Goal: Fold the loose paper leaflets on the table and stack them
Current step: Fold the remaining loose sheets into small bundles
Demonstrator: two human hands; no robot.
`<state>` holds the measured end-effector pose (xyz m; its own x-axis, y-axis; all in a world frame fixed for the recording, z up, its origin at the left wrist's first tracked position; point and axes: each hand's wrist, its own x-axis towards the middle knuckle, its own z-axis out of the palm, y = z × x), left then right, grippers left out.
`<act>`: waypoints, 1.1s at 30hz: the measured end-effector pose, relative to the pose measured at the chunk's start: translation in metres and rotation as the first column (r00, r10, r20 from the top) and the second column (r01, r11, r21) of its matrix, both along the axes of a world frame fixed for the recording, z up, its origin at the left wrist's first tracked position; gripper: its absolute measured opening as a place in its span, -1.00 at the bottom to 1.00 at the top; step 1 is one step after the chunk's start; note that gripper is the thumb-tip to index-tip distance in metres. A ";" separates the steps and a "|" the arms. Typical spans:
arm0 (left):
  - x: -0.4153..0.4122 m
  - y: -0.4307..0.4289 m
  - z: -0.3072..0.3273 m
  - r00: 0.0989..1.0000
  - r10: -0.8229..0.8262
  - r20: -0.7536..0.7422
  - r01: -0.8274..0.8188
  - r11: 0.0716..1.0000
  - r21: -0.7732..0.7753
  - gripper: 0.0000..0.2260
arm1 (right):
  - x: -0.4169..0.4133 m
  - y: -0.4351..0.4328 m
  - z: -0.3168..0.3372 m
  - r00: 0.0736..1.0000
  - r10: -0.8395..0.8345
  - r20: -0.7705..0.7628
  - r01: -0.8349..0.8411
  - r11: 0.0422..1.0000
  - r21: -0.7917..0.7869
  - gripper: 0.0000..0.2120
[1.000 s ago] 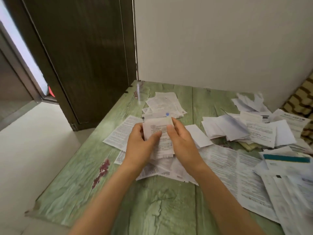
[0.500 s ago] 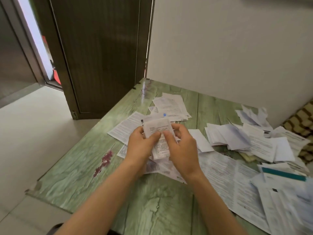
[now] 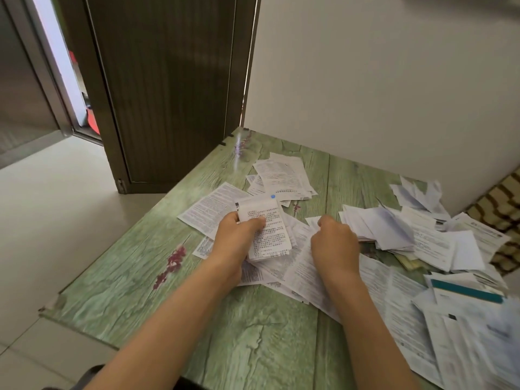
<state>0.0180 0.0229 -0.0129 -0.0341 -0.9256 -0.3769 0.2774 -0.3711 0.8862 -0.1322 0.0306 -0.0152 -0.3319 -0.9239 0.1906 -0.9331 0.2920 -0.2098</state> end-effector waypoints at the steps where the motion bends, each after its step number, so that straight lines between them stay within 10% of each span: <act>1: 0.000 0.000 0.000 1.000 -0.002 0.012 0.002 1.000 -0.002 -0.77 | 0.000 -0.001 0.002 1.000 -0.007 -0.012 0.007 1.000 -0.012 -0.74; 7: -0.002 0.001 0.000 0.993 0.013 0.120 -0.006 0.998 -0.056 -0.82 | -0.010 0.001 -0.004 0.976 -0.023 0.218 0.100 0.933 -0.347 -0.77; 13: -0.005 0.002 -0.001 0.950 0.081 0.302 -0.015 0.977 -0.214 -0.88 | 0.021 0.007 0.003 0.932 0.298 0.207 0.027 0.512 -0.858 -0.85; 20: -0.008 0.004 -0.001 0.946 0.092 0.312 -0.017 0.971 -0.238 -0.88 | 0.041 0.019 0.012 0.929 0.353 0.110 0.015 0.262 -0.965 -0.89; 25: -0.007 0.002 -0.001 0.951 0.082 0.297 -0.017 0.976 -0.217 -0.87 | 0.037 0.017 0.007 0.918 0.394 0.045 -0.069 0.270 -0.960 -0.88; 29: -0.011 0.005 0.007 0.993 0.038 0.114 -0.025 0.993 -0.116 -0.82 | 0.051 0.011 -0.012 0.863 0.493 -0.110 -0.373 0.475 -0.797 -0.79; 33: -0.012 0.010 0.012 0.998 0.014 -0.062 -0.017 0.998 -0.055 -0.57 | 0.062 0.014 -0.017 0.783 0.611 0.115 -0.374 0.611 -0.697 -0.71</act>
<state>0.0057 0.0326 -0.0011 -0.0413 -0.9458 -0.3222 0.3372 -0.3168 0.8865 -0.0705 0.0451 -0.0319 -0.0093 -0.6716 0.7408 -0.7361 -0.4969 -0.4597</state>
